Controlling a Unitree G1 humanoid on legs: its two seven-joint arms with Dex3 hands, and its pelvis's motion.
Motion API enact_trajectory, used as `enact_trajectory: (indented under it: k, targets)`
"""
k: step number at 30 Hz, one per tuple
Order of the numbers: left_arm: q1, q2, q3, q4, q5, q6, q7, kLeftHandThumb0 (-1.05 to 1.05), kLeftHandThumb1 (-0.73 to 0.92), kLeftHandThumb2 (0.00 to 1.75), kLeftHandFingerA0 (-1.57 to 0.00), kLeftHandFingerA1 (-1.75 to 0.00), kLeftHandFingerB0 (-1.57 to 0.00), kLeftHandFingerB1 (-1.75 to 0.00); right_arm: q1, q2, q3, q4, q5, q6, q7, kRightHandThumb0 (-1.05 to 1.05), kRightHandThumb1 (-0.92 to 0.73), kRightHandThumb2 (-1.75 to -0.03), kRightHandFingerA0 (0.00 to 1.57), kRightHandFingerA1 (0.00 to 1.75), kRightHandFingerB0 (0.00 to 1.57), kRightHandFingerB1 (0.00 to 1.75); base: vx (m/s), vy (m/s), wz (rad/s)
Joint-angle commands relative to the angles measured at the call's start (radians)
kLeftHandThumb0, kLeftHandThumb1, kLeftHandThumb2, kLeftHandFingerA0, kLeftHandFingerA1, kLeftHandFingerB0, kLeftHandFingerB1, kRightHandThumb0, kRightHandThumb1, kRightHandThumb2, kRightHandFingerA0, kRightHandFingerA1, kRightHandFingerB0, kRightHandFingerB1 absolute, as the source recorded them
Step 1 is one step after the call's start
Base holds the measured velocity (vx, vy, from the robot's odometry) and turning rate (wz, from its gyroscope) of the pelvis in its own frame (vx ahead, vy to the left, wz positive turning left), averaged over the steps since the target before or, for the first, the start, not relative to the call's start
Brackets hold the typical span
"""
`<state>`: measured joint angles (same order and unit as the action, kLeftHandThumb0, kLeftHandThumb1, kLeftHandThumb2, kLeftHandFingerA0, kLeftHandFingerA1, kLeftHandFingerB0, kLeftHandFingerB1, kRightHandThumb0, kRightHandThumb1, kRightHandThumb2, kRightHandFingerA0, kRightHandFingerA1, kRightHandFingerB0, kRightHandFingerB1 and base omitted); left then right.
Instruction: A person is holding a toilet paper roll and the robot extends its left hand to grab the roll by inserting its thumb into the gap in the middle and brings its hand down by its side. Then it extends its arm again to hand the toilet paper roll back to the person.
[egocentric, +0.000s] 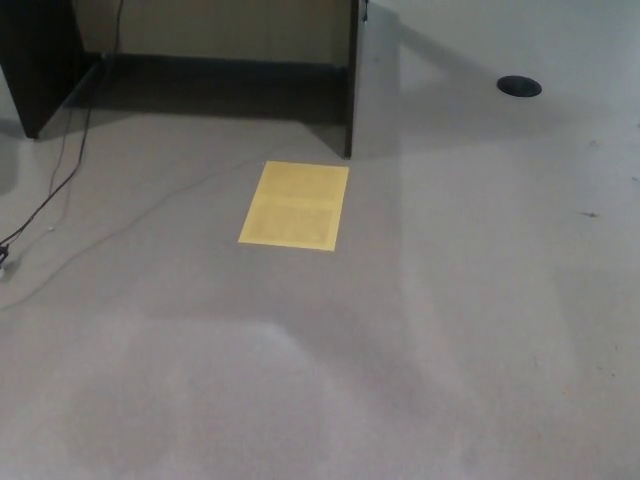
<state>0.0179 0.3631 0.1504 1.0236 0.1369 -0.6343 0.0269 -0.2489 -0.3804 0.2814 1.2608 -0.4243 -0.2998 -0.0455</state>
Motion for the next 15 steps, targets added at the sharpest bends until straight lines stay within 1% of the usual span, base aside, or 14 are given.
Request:
enact_trajectory:
  k: [1,2,3,4,5,6,7,8,9,11,12,13,15]
  targets:
    - [-0.041,0.011,0.016,-0.205,-0.047,-0.062,-0.012,-0.05,0.78,0.79,-0.91,-1.53,-0.75,-1.29,0.004,-0.007,-0.017,-0.001,0.014,0.007,-0.001,-0.34,-0.67,-0.60,0.76,0.63,0.54,0.41,0.00,0.000,0.00]
    - [-0.047,0.009,0.017,-0.277,-0.061,-0.021,-0.028,-0.04,0.78,0.80,-0.90,-1.52,-0.74,-1.28,0.005,-0.008,-0.016,-0.003,0.011,0.005,-0.004,-0.34,-0.67,-0.60,0.75,0.63,0.55,0.42,0.00,0.000,0.00]
    - [-0.048,0.010,0.016,-0.304,-0.060,-0.013,-0.032,-0.04,0.78,0.80,-0.90,-1.52,-0.74,-1.28,0.006,-0.009,-0.016,-0.004,0.010,0.003,-0.005,-0.34,-0.67,-0.60,0.75,0.63,0.55,0.42,0.00,0.000,0.00]
    - [-0.059,0.012,0.011,-0.381,-0.055,-0.005,-0.033,-0.01,0.76,0.84,-0.89,-1.53,-0.73,-1.28,0.009,-0.010,-0.018,-0.007,0.012,-0.002,-0.002,-0.34,-0.67,-0.60,0.75,0.64,0.55,0.42,0.00,0.000,0.00]
    - [-0.069,0.019,0.003,-0.438,-0.036,0.015,-0.033,-0.03,0.77,0.85,-0.89,-1.56,-0.72,-1.30,0.009,-0.010,-0.018,-0.005,0.011,-0.002,-0.002,-0.34,-0.67,-0.60,0.76,0.64,0.55,0.42,0.00,0.000,0.00]
    - [-0.080,0.017,0.000,-0.504,-0.046,0.046,-0.049,-0.06,0.76,0.82,-0.88,-1.57,-0.69,-1.30,0.009,-0.010,-0.018,-0.003,0.010,0.001,-0.003,-0.34,-0.67,-0.60,0.77,0.66,0.55,0.41,0.00,0.000,0.00]
    - [-0.096,0.013,-0.005,-0.569,-0.060,0.068,-0.067,-0.04,0.79,0.81,-0.89,-1.53,-0.72,-1.28,0.010,-0.010,-0.018,-0.002,0.009,-0.001,-0.006,-0.34,-0.66,-0.60,0.77,0.67,0.56,0.42,0.00,0.000,0.00]
    - [-0.111,0.009,-0.011,-0.613,-0.065,0.085,-0.076,-0.03,0.82,0.77,-0.85,-1.53,-0.71,-1.28,0.012,-0.010,-0.018,-0.002,0.008,-0.004,-0.008,-0.34,-0.66,-0.60,0.77,0.66,0.56,0.42,0.00,0.000,0.00]
    - [-0.126,0.005,-0.016,-0.654,-0.067,0.104,-0.082,-0.03,0.82,0.77,-0.85,-1.53,-0.71,-1.28,0.013,-0.010,-0.017,-0.002,0.008,-0.006,-0.009,-0.34,-0.66,-0.60,0.77,0.66,0.56,0.42,0.00,0.000,0.00]
    - [-0.163,0.000,-0.042,-0.758,-0.047,0.133,-0.095,-0.01,0.81,0.76,-0.84,-1.51,-0.71,-1.24,0.023,-0.012,-0.012,-0.008,0.003,-0.005,-0.007,-0.34,-0.66,-0.60,0.77,0.68,0.54,0.41,0.00,0.000,0.00]
    - [-0.186,-0.002,-0.054,-0.807,-0.016,0.156,-0.089,-0.01,0.78,0.77,-0.86,-1.49,-0.71,-1.25,0.024,-0.012,-0.012,-0.009,0.004,-0.006,-0.005,-0.34,-0.65,-0.60,0.76,0.70,0.55,0.42,0.00,0.000,0.00]
    - [-0.200,-0.006,-0.061,-0.827,-0.018,0.164,-0.094,0.01,0.76,0.78,-0.87,-1.47,-0.74,-1.23,0.022,-0.012,-0.012,-0.008,0.004,-0.005,-0.004,-0.34,-0.65,-0.60,0.76,0.70,0.55,0.42,0.00,0.000,0.00]
    - [-0.257,-0.027,-0.091,-0.895,-0.028,0.199,-0.113,0.02,0.75,0.78,-0.86,-1.45,-0.74,-1.22,0.015,-0.012,-0.010,-0.003,0.001,-0.003,0.001,-0.35,-0.67,-0.60,0.76,0.67,0.56,0.42,0.00,0.000,0.00]
